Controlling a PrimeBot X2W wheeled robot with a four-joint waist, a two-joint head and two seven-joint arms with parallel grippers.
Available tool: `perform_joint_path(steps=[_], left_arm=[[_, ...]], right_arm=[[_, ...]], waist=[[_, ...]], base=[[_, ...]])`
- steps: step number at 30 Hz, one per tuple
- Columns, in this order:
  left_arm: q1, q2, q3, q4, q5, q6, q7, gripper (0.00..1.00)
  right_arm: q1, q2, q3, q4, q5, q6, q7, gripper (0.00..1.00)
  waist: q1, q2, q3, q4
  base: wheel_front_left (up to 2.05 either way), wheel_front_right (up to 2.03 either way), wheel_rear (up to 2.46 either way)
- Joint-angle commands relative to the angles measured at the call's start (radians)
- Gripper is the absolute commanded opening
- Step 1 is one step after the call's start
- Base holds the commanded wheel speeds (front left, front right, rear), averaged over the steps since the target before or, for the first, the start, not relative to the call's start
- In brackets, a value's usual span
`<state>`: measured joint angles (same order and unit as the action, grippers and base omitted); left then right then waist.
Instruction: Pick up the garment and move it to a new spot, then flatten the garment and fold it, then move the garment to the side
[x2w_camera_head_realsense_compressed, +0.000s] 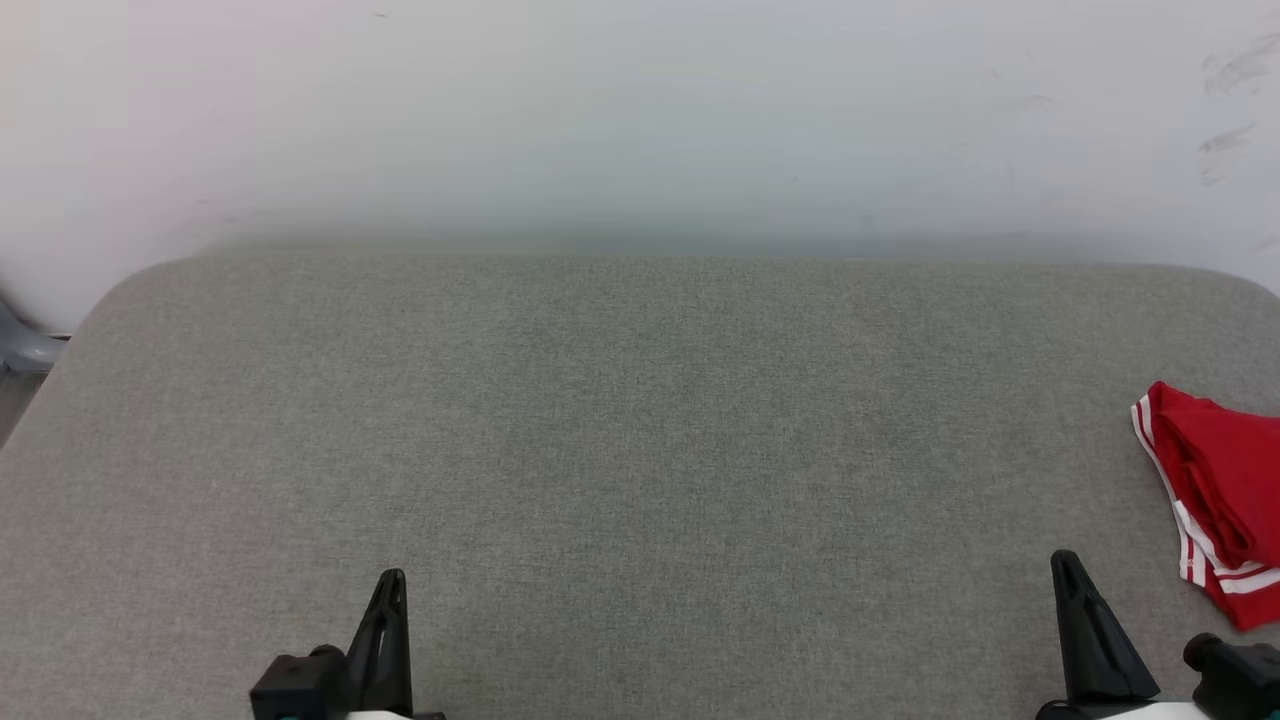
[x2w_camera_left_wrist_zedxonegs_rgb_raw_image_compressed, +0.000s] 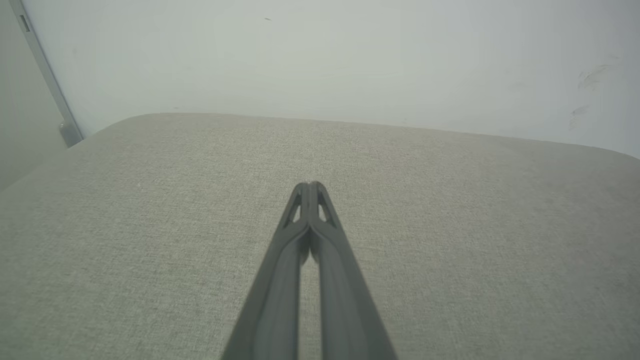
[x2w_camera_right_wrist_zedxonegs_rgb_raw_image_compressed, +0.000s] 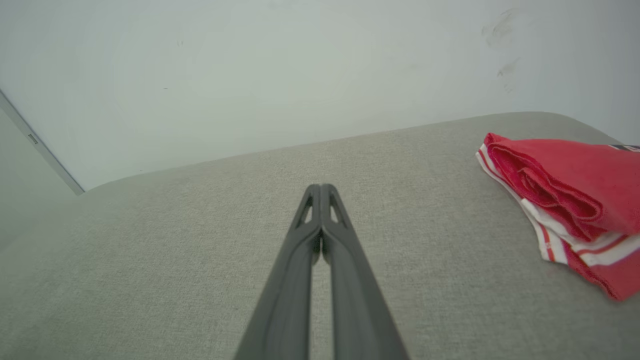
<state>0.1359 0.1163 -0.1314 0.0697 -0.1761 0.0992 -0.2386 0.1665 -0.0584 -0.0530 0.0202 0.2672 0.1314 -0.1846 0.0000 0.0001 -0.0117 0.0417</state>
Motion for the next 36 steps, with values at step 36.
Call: perform_joint_path(steps=[36], left_arm=[[-0.125, 0.000, 0.073, 0.073, -0.668, -0.105, 0.125, 0.00]], right_arm=[[-0.135, -0.022, 0.001, 0.090, 0.621, 0.000, 0.108, 0.00]], waist=[[0.0000, -0.0001, 0.004, -0.013]], base=[[0.00, 0.00, 0.00]])
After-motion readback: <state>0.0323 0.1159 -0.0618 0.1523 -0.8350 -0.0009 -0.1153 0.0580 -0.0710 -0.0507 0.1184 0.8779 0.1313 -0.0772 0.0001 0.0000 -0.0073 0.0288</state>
